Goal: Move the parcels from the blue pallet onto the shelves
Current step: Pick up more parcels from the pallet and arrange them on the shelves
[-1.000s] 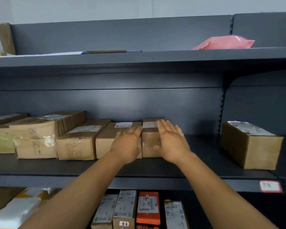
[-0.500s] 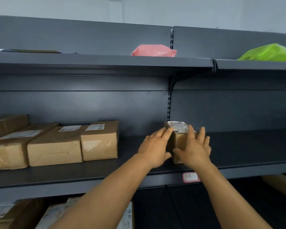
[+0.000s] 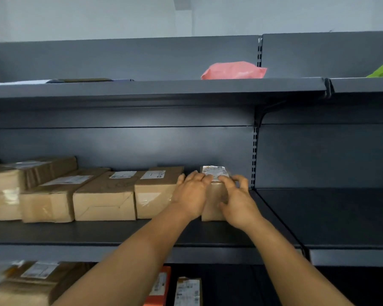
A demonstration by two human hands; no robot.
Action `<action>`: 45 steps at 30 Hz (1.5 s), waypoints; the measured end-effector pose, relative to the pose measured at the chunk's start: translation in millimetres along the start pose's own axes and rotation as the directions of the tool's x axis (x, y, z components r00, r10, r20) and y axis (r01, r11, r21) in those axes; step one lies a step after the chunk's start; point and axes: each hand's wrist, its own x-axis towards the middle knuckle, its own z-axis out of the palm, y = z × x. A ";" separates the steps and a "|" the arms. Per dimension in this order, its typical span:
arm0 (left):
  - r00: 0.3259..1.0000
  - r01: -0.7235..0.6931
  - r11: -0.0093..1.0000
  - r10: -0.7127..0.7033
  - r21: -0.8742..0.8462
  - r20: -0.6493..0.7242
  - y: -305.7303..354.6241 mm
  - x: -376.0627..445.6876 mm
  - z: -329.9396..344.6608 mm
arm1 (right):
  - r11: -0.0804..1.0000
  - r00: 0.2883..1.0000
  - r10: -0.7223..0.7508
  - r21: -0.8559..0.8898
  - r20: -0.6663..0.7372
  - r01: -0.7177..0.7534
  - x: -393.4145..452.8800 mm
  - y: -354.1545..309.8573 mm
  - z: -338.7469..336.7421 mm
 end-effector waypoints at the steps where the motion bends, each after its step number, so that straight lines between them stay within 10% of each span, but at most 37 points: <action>1: 1.000 0.014 1.000 -0.014 0.013 -0.003 -7.1 -1.2 -0.8 | 1.000 1.000 -0.008 0.000 0.015 0.008 2.8 -4.5 4.7; 22: 0.995 0.049 0.999 -0.050 0.017 0.086 -54.0 -49.2 -10.7 | 0.972 0.995 -0.094 -0.212 0.025 0.097 -14.0 -54.6 51.0; 45: 0.897 0.353 0.918 -0.386 0.179 0.214 -265.1 -406.7 -67.1 | 0.945 0.898 -0.257 -0.101 0.358 0.310 -205.0 -300.2 262.6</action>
